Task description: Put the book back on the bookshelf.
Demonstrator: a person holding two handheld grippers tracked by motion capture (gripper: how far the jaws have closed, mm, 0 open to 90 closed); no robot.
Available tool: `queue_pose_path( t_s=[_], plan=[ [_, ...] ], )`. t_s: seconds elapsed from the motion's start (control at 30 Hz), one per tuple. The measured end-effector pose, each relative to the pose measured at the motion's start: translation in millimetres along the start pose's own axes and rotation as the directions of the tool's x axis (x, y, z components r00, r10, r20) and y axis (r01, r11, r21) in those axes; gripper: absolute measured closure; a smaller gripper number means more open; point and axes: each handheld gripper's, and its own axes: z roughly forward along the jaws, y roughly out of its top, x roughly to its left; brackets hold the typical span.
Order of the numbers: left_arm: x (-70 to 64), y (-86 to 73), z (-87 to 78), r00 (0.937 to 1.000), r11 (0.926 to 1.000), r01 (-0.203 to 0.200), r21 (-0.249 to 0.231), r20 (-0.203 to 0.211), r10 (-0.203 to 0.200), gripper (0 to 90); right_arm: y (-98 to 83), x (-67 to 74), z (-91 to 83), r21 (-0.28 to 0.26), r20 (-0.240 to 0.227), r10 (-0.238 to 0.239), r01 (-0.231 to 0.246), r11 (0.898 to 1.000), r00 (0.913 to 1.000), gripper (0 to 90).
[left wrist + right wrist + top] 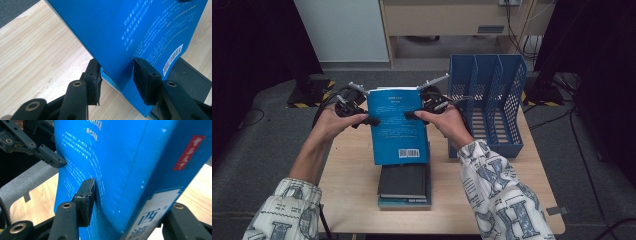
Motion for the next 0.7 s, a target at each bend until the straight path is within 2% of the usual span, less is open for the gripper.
queue_pose_path(
  t_s=[0.37, 0.7],
  plan=[
    [3.8, 13.2, -4.1, 0.9997, 0.9999, -0.011, 0.011, -0.023, 0.011, 58.8, 8.6, -2.5, -2.1, -0.026, 0.036, -0.033, 0.033, 0.999, 0.9988, 51.9],
    [5.8, 20.3, -7.9, 0.9989, 0.9999, -0.014, 0.000, -0.044, 0.014, 59.3, 13.4, -2.0, -4.1, -0.056, 0.059, -0.060, 0.063, 0.996, 0.9964, 53.7]
  ],
)
